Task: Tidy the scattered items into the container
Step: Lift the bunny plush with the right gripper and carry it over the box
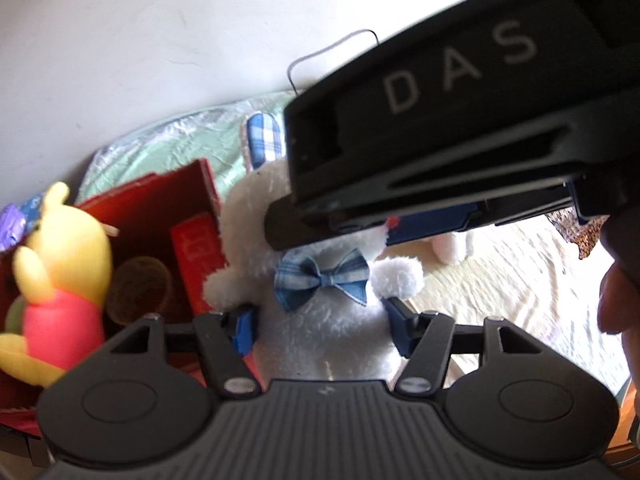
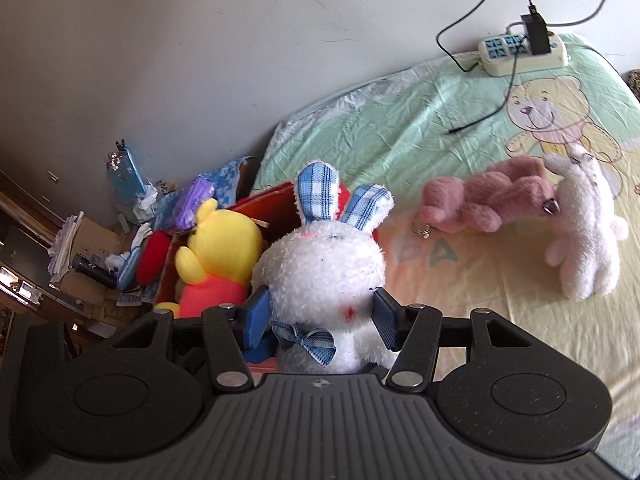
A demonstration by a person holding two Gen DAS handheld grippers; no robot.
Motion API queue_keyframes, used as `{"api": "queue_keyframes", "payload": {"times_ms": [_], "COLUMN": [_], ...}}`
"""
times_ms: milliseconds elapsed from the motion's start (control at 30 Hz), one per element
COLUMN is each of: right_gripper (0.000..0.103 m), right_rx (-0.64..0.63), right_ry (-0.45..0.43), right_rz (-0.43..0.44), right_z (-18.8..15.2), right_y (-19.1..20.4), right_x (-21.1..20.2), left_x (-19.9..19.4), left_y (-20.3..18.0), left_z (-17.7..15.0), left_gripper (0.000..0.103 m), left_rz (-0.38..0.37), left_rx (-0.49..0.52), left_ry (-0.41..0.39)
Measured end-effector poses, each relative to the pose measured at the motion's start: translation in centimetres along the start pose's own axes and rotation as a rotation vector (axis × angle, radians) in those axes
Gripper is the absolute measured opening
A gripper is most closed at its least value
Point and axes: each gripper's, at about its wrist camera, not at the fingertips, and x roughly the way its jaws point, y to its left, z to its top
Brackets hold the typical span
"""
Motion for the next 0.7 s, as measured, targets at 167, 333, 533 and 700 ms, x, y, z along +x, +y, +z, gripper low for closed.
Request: {"api": "queue_keyframes", "payload": {"times_ms": [167,333,533,700], "right_gripper": [0.057,0.057,0.056,0.056], "right_rx": [-0.023,-0.042,-0.05,-0.058], "right_ry": [0.0,0.006,0.007,-0.002], "right_rz": [0.006,0.007,0.015,0.031], "right_z": [0.3,0.4,0.5,0.6], "right_y": [1.6,2.8,4.2,5.3], "right_x": [1.0,1.9,3.1,4.0], "left_x": [-1.8,-2.3,-2.5,-2.9], "left_y": [1.5,3.0,4.6,6.2], "left_z": [0.4,0.4,0.1,0.0], "left_gripper": [0.063,0.063,0.063,0.063], "left_rz": [0.026,0.036,0.056,0.083], "left_rx": [-0.016,-0.034,-0.043,-0.047], "left_ry": [-0.017,-0.016,-0.02,-0.032]}}
